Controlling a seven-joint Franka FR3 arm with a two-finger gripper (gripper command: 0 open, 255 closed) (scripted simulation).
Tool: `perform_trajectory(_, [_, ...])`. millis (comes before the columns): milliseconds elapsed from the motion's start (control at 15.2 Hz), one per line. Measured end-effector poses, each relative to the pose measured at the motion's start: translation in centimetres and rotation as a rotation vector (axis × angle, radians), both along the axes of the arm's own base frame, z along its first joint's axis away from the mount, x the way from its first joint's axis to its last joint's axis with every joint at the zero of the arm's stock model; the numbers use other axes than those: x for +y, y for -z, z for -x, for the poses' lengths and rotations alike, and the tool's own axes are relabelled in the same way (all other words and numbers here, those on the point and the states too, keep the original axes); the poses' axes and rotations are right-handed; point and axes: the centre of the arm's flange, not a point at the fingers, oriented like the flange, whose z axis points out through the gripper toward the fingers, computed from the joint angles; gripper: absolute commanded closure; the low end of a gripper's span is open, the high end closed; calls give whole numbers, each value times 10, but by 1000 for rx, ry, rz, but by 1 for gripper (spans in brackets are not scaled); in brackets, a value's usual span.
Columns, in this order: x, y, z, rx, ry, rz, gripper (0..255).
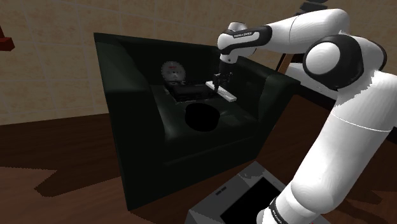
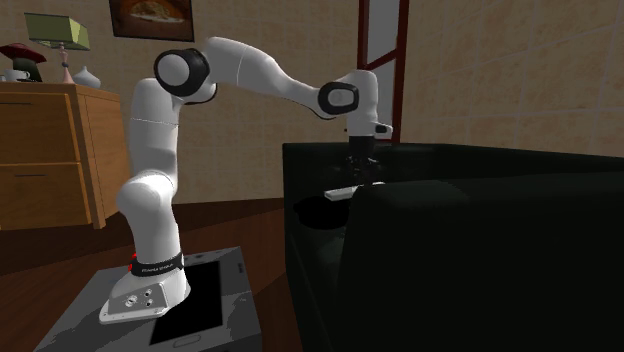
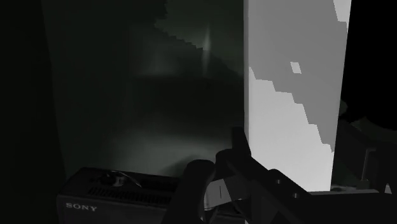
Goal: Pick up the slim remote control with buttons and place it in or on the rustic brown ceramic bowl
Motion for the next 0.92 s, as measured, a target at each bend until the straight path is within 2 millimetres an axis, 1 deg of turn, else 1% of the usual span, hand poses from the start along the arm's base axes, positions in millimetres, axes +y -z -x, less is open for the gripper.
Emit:
perform_trajectory(198, [37,-5,11,0,0,0,255])
perform_trajectory(528, [98,-3,31,0,0,0,255])
perform_trajectory(726, [136,-6,45,0,-1,0,255])
perform_trajectory(792, [143,-7,49,0,-1,0,255])
perform_trajectory(924, [151,0,50,0,0,0,255])
